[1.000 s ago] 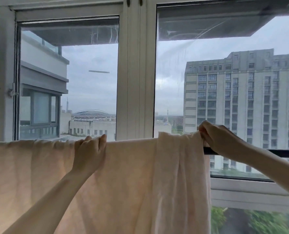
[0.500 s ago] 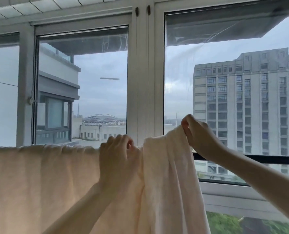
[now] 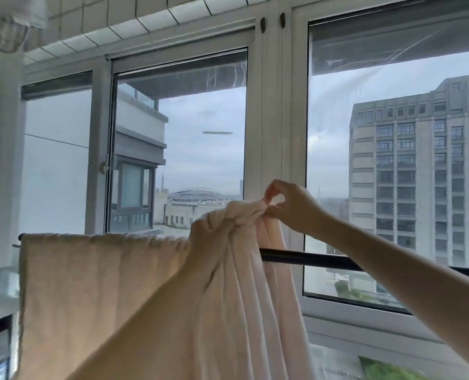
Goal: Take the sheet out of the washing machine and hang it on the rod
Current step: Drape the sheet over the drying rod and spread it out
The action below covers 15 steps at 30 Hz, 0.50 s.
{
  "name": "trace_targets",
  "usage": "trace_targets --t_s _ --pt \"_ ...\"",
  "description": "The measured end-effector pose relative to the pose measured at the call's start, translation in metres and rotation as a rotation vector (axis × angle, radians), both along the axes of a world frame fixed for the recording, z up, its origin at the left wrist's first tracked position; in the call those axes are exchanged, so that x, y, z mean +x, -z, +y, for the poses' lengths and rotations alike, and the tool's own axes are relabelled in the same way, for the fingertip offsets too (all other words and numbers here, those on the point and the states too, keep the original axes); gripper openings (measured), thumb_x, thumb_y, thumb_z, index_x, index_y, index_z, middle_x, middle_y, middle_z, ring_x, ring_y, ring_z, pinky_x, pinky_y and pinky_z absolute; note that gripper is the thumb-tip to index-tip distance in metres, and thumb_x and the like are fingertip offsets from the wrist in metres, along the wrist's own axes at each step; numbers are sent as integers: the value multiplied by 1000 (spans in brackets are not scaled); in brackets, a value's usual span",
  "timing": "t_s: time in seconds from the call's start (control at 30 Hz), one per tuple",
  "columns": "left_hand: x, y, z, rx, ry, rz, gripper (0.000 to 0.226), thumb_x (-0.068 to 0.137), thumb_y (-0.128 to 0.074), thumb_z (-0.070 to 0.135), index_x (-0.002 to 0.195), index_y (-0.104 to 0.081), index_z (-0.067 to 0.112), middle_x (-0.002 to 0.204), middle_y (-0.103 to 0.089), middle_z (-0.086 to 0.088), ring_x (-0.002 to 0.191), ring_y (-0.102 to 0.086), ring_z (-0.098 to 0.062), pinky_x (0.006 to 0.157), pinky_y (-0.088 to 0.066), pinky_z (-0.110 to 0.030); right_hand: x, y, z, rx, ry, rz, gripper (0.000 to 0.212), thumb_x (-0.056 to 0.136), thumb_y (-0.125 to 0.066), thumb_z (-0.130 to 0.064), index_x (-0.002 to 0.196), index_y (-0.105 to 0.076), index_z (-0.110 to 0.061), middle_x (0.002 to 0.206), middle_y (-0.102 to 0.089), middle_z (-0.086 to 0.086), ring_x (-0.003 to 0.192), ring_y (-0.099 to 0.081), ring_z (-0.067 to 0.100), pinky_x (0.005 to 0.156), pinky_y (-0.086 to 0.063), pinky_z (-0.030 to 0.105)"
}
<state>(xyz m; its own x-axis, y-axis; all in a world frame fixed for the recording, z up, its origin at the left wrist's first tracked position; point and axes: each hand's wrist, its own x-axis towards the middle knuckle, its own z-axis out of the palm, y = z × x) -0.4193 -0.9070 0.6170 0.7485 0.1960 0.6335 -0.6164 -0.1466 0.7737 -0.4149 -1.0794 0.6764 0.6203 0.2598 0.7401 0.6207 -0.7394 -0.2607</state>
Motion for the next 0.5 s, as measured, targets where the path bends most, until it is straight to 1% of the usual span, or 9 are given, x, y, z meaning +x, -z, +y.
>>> trace_targets --t_s 0.07,0.13,0.2,0.23,0.3,0.33,0.37,0.43,0.5 --pt "5 -6 19 -64 4 48 15 88 -60 19 73 -61 19 71 -59 6 68 -55 -10 46 -38 -8 6 9 12 -96 -36 60 29 84 -63 -5 71 -55 -29 100 -60 2 93 -63 19 84 -54 41" --pt "10 -9 36 -79 -5 120 19 89 -58 19 71 -62 18 70 -59 5 68 -54 -8 45 -38 -7 13 19 24 -224 -53 28 24 82 -63 -3 75 -65 -26 105 -60 2 108 -53 13 96 -46 36" --pt "14 -7 50 -65 -15 190 21 90 -57 22 70 -61 18 69 -56 5 74 -53 -14 53 -39 -14 17 28 36 -304 -61 28 14 81 -68 -14 93 -73 -19 119 -59 1 127 -37 10 104 -32 23" --pt "16 -7 56 -53 -9 215 23 91 -56 24 69 -60 20 70 -56 6 78 -52 -15 58 -37 -15 19 32 41 -371 -73 35 21 82 -70 -23 102 -72 -18 128 -57 0 134 -28 11 107 -26 21" --pt "21 -5 64 -38 8 255 22 93 -55 28 71 -58 22 74 -57 6 81 -52 -14 62 -37 -17 26 43 53 -520 -91 57 39 83 -68 -38 117 -65 -19 140 -48 -5 142 -12 11 112 -17 27" --pt "24 -4 68 -30 15 283 20 93 -54 28 76 -61 20 80 -61 2 82 -53 -14 65 -39 -21 27 47 58 -545 -93 61 44 83 -67 -41 121 -62 -19 143 -45 -5 143 -9 12 113 -18 29" --pt "27 -2 71 -29 17 314 18 93 -54 28 83 -64 17 90 -64 -4 85 -54 -16 71 -40 -24 28 49 63 -521 -94 62 44 83 -67 -41 121 -61 -19 142 -46 -3 141 -15 13 111 -21 28" --pt "31 -1 75 -39 19 359 30 94 -52 30 106 -65 5 111 -63 -14 91 -53 -21 78 -42 -29 33 48 71 -416 -107 7 32 83 -69 -35 105 -70 -11 124 -60 6 122 -45 19 97 -33 23" --pt "33 0 78 -46 22 386 40 95 -50 31 119 -59 1 113 -60 -13 92 -51 -22 69 -45 -28 38 44 77 -361 -94 -41 26 84 -69 -30 84 -74 -5 98 -69 8 94 -59 22 82 -42 26"
